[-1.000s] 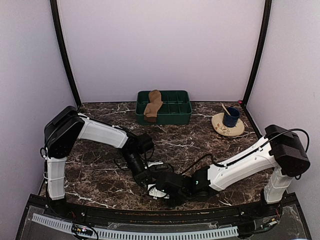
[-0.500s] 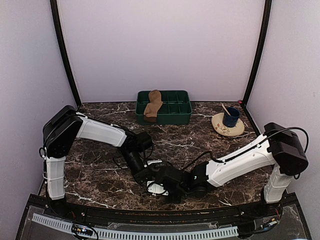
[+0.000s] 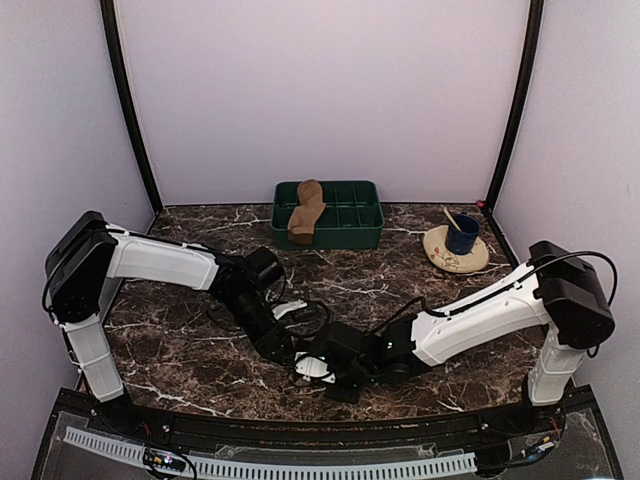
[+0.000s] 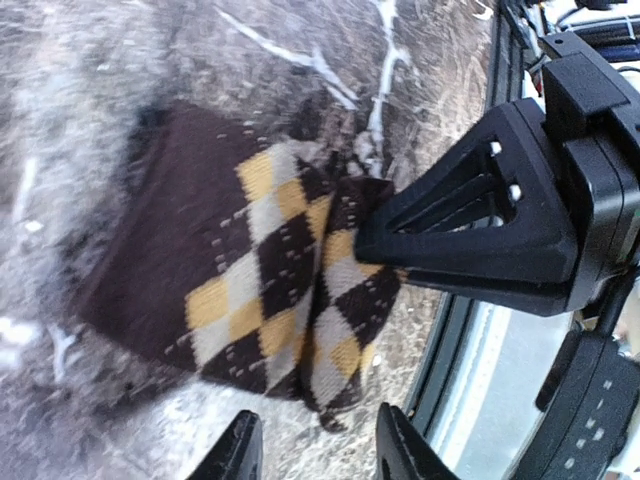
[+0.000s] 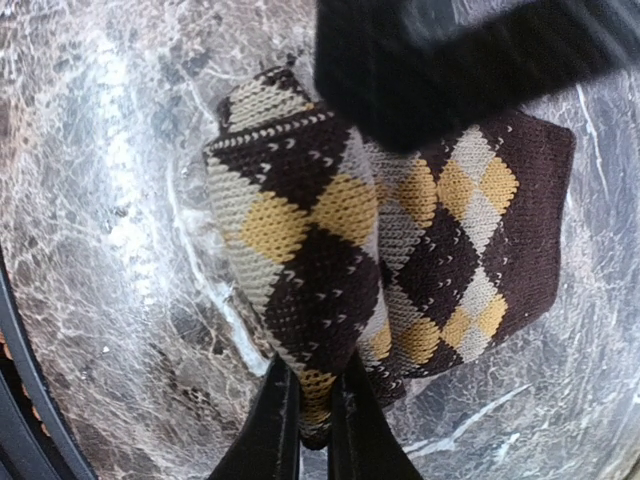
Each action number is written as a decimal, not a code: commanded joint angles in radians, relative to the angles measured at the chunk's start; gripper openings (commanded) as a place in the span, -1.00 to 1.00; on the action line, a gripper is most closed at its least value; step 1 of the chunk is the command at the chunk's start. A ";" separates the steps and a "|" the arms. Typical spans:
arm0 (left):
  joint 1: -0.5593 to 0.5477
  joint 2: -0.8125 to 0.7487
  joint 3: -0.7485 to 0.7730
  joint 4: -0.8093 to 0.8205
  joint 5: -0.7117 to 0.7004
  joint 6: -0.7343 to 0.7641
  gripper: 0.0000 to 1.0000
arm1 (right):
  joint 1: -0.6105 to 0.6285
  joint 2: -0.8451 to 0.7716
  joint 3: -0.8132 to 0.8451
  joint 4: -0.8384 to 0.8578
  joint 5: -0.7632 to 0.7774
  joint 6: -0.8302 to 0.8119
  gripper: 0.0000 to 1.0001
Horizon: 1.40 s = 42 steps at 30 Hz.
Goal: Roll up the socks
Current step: Place the sock at the center of the board.
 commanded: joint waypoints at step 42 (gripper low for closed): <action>-0.291 -0.353 -0.270 0.278 -0.555 0.108 -0.16 | -0.336 0.237 0.128 -0.197 -0.968 0.225 -1.00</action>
